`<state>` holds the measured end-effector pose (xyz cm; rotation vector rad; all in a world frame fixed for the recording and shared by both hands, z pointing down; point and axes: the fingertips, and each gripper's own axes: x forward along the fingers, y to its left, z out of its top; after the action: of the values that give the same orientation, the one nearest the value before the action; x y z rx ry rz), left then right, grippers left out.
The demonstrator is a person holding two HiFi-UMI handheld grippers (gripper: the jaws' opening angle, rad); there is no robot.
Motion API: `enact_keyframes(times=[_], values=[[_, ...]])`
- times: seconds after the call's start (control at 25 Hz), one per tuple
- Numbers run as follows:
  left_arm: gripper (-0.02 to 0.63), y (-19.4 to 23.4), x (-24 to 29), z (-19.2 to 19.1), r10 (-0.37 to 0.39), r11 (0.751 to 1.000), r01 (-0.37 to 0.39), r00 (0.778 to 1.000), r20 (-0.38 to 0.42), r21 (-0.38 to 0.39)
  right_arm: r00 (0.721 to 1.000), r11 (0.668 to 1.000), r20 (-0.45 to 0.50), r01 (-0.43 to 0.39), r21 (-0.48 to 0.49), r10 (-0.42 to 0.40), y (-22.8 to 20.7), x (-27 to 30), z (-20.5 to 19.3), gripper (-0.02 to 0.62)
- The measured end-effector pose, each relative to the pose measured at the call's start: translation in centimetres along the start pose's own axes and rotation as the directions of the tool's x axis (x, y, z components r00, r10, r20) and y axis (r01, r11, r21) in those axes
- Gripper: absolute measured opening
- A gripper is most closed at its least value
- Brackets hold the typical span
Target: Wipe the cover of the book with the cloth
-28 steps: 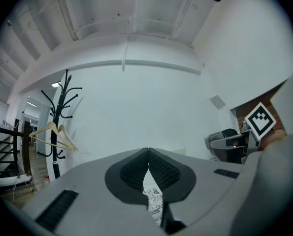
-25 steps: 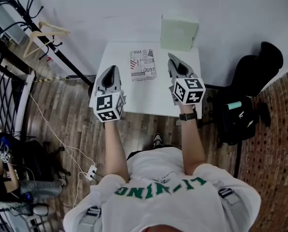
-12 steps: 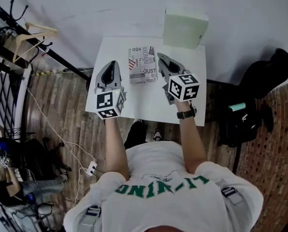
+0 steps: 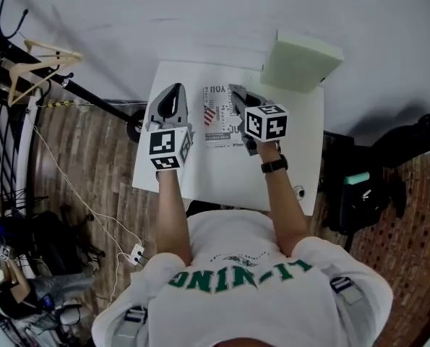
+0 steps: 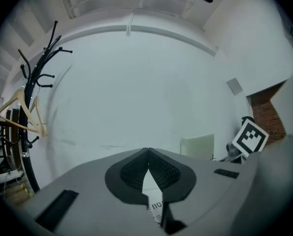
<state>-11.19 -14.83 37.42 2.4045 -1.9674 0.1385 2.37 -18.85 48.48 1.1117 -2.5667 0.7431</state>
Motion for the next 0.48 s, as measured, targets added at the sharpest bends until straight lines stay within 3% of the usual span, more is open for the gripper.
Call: enact_keyframes(times=[0.32, 0.48], values=[[0.005, 4.4, 6.7, -5.2, -0.018, 0.998, 0.013, 0.996, -0.085, -0.059, 0.972, 0.994, -0.230, 0.060, 0.092, -0.038, -3.2, 12.7, -5.1, 0.039], [0.005, 6.1, 8.5, -8.6, -0.021, 0.996, 0.008, 0.990, -0.139, -0.094, 0.949, 0.987, -0.314, 0.055, 0.150, -0.005, -3.1, 17.4, -7.9, 0.040]])
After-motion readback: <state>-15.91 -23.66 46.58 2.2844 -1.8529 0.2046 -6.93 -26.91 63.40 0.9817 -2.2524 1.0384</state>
